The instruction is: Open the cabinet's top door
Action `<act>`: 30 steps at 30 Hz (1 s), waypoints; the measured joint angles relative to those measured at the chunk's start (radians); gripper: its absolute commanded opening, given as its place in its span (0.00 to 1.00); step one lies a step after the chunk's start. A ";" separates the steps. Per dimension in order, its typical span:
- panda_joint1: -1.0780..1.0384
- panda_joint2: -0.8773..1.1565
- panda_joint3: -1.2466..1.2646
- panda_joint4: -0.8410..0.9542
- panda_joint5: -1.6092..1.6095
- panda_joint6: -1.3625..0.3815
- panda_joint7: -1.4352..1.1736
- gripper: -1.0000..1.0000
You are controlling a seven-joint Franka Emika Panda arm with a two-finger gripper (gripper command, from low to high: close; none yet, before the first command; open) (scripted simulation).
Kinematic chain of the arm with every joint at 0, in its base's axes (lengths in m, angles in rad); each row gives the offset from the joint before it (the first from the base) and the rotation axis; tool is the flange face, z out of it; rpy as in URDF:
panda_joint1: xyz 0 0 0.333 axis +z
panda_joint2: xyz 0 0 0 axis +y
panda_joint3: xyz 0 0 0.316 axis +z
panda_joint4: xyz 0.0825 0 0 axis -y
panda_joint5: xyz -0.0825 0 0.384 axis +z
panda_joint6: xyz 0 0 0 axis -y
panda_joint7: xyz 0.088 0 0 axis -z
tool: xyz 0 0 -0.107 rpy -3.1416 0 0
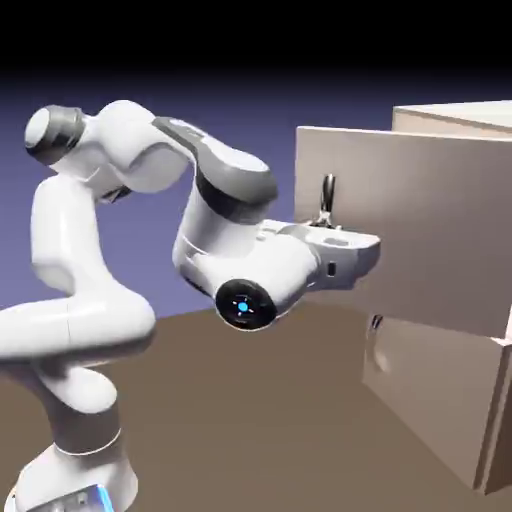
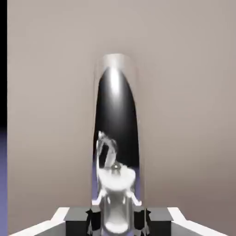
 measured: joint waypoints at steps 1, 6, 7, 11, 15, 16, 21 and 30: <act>-0.029 0.036 0.004 0.026 -0.044 -0.026 -0.028 0.00; -0.150 0.217 0.044 0.164 -0.246 -0.104 -0.148 0.00; -0.169 0.254 0.054 0.192 -0.284 -0.111 -0.167 0.00; -0.233 0.399 0.101 0.305 -0.421 -0.121 -0.224 0.00; -0.273 0.543 0.148 0.411 -0.541 -0.108 -0.250 0.00; -0.280 0.580 0.158 0.437 -0.569 -0.102 -0.252 0.00; -0.285 0.761 0.199 0.560 -0.699 -0.070 -0.238 0.00; -0.202 1.087 0.211 0.801 -0.908 -0.047 -0.147 0.00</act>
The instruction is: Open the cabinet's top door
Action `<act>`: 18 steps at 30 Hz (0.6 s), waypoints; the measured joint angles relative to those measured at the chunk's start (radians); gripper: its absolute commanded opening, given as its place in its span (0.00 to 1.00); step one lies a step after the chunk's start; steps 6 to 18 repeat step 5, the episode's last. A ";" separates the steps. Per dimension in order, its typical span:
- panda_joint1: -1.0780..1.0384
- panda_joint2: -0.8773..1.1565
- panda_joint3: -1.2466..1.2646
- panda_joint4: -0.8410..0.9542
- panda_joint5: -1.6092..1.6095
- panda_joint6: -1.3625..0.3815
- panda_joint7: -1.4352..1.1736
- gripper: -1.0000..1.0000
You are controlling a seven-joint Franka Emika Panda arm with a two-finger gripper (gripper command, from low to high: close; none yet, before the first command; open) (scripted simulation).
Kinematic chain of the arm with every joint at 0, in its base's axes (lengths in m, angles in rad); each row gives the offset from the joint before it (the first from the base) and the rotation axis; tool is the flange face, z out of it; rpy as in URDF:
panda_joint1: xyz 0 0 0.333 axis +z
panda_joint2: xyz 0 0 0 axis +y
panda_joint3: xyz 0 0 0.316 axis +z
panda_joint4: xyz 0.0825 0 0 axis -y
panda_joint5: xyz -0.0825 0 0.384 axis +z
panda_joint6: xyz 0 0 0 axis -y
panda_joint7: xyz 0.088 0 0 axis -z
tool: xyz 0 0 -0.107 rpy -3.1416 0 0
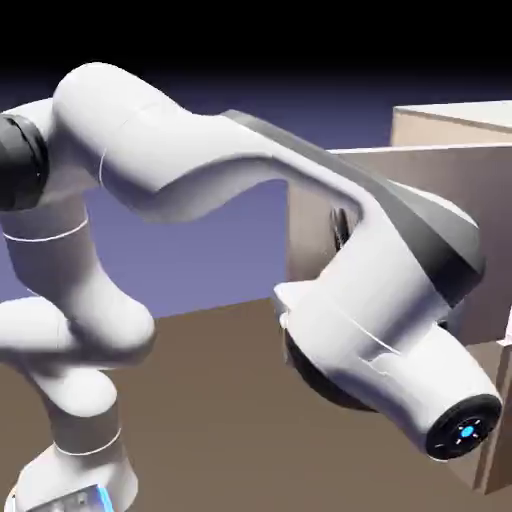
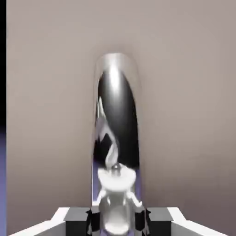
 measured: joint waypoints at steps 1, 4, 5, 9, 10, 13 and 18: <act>0.020 0.036 -0.008 0.034 -0.022 -0.006 0.014 0.00; -0.028 0.117 0.080 0.065 -0.069 0.020 0.054 0.00; -0.056 0.132 0.116 0.062 -0.078 0.034 0.064 0.00; -0.056 0.132 0.116 0.062 -0.078 0.034 0.064 0.00; -0.056 0.132 0.116 0.062 -0.078 0.034 0.064 0.00; -0.056 0.132 0.116 0.062 -0.078 0.034 0.064 0.00; -0.056 0.132 0.116 0.062 -0.078 0.034 0.064 0.00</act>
